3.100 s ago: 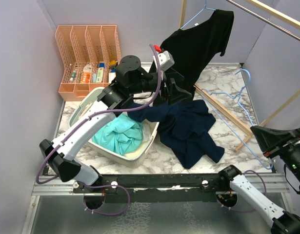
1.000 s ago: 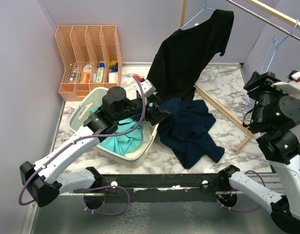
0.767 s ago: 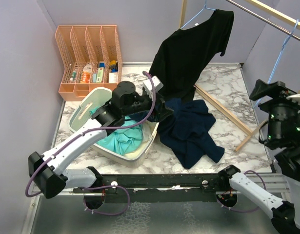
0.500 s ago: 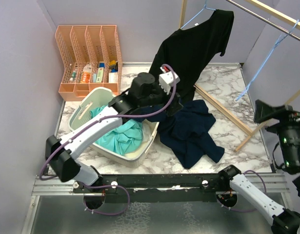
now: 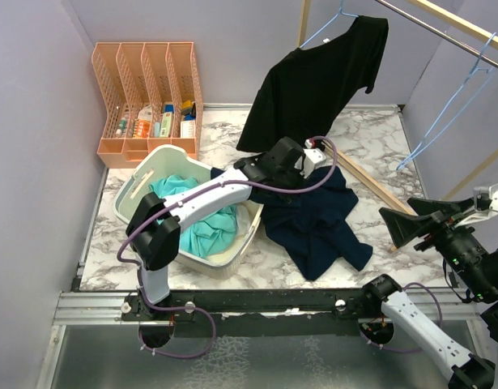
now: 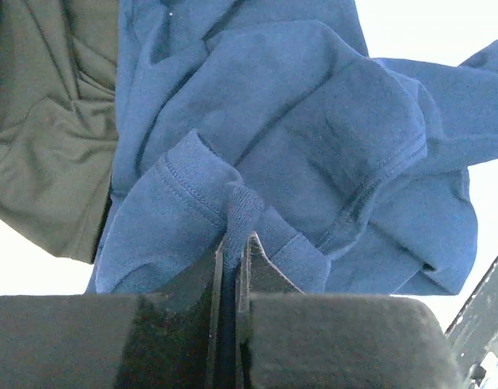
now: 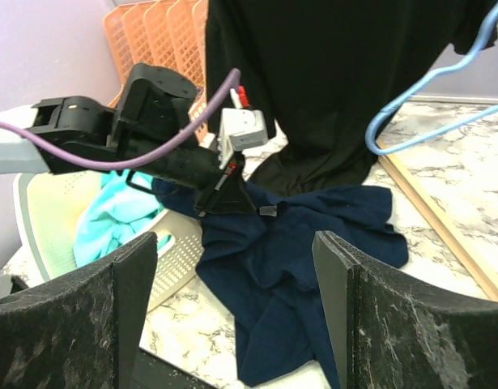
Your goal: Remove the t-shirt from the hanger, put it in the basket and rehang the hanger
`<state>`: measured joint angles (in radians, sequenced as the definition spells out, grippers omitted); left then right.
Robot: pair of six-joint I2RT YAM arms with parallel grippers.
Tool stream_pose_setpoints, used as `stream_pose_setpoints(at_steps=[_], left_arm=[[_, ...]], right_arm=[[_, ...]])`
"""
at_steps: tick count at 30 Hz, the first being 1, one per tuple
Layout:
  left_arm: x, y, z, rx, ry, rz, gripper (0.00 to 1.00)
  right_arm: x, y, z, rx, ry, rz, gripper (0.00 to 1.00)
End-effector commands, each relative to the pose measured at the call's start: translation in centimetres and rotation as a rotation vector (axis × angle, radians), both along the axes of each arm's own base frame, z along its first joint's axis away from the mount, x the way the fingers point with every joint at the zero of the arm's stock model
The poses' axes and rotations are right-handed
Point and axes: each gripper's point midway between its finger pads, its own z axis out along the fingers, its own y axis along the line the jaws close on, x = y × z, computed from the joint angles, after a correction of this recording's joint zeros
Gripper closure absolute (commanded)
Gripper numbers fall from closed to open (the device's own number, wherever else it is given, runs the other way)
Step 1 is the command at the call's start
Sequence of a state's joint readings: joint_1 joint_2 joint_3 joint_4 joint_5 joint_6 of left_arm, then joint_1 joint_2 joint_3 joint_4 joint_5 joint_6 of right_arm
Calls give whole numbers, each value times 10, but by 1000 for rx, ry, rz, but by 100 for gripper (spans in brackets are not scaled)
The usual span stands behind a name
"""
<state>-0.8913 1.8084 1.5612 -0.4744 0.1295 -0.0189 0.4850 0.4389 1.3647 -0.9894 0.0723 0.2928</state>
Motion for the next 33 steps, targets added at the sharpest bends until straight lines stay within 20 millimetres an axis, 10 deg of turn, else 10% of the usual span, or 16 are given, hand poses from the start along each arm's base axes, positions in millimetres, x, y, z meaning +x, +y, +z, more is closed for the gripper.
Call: stream_pose_setpoints(at_steps=[1,6,13,21,33], left_arm=[[-12,-21,27,-40,-16,-46,100],[-55,-71,31,-141,-1,-177,100],[-77,-113,-12,-141,53,-228,100],[-52,-108,-68,-25,17,-112,5],[-42,-104,-139,78,38,-56,1]], right_arm=[[-11,14,-2,-28,-13,108,23],[-14,22,-1,-22,-39,158,23],[-18,31,2,-29,-54,215,24],[-46,37,21,-20,-163,326,24],[-56,41,27,-17,-203,377,23]])
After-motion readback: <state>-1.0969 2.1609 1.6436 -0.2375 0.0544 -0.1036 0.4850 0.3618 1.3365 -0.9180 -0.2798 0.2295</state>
